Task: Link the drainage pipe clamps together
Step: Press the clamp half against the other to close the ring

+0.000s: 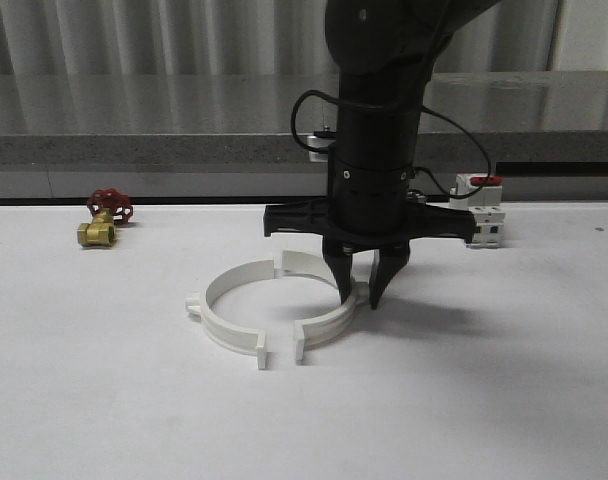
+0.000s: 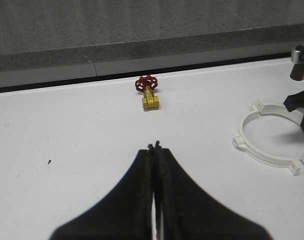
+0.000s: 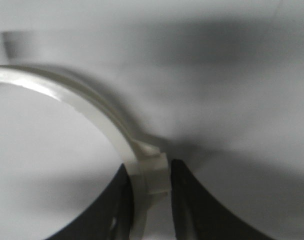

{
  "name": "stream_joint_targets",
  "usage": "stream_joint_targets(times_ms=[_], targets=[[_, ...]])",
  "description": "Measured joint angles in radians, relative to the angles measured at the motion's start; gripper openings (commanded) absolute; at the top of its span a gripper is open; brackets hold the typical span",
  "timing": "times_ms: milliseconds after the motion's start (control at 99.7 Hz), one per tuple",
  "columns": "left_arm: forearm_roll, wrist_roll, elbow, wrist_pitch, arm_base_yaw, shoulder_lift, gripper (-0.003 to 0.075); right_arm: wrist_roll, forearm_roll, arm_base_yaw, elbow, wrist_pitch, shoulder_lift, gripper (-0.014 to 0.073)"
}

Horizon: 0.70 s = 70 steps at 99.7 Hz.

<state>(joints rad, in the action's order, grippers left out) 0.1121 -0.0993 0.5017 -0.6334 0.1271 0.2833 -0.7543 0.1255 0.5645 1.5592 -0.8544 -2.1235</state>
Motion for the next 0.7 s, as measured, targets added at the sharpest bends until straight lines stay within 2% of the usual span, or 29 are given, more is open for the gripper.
stream_joint_targets(times_ms=[702], targets=[[0.000, 0.000, 0.000, 0.000, 0.000, 0.000, -0.0020, -0.089, 0.008, 0.018, 0.005, 0.000, -0.006, -0.0016]])
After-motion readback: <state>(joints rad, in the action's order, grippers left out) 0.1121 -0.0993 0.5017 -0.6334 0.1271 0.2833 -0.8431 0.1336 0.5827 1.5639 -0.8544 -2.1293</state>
